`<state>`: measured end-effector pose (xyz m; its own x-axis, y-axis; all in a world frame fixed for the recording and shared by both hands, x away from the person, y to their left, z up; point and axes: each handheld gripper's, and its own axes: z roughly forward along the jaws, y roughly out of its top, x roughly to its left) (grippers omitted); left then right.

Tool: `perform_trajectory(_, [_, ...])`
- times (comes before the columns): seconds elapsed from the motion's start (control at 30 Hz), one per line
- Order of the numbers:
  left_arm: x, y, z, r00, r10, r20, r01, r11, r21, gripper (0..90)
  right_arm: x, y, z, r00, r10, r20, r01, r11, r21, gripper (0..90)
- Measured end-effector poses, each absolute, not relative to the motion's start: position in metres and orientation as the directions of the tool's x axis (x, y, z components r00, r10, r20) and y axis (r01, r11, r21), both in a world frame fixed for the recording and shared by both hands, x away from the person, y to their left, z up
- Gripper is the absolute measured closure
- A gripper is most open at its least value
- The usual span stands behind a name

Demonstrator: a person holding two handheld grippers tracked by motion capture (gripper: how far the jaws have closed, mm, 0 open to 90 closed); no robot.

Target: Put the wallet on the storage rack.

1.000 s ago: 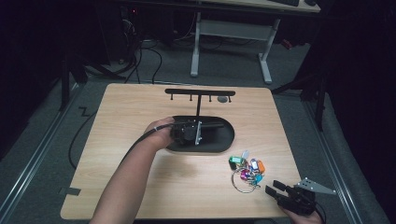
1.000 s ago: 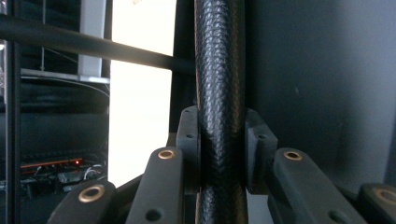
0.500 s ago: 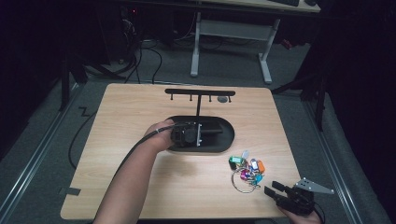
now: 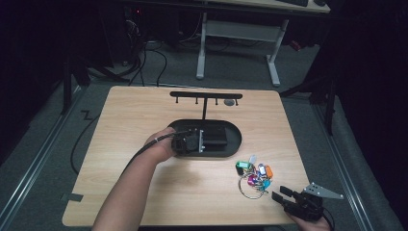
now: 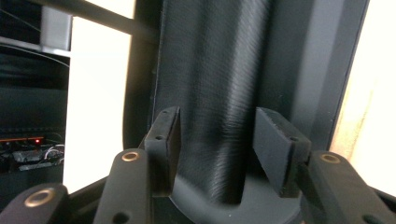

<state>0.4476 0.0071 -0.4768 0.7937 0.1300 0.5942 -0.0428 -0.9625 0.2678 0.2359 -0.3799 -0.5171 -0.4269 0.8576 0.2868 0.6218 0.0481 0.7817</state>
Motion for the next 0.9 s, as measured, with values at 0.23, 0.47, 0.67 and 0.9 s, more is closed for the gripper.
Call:
perform_trajectory(0.23, [0.435,0.024,-0.465,0.799,0.202,0.566,-0.006,-0.939,0.344,52.9,0.236,-0.378,-0.517,-0.433,0.857,0.279,0.621,0.06,0.782,47.8])
perform_trajectory(0.47, [0.419,0.037,-0.465,0.821,0.285,0.494,0.04,-0.893,0.448,51.2,0.237,-0.376,-0.517,-0.442,0.854,0.274,0.622,0.072,0.779,47.6])
perform_trajectory(0.67, [0.402,0.05,-0.473,0.824,0.349,0.447,0.08,-0.852,0.517,50.9,0.237,-0.375,-0.518,-0.449,0.852,0.269,0.621,0.081,0.78,47.6])
perform_trajectory(0.9, [0.383,0.069,-0.494,0.833,0.408,0.373,0.139,-0.808,0.573,51.0,0.237,-0.374,-0.518,-0.448,0.853,0.268,0.625,0.085,0.776,47.7])
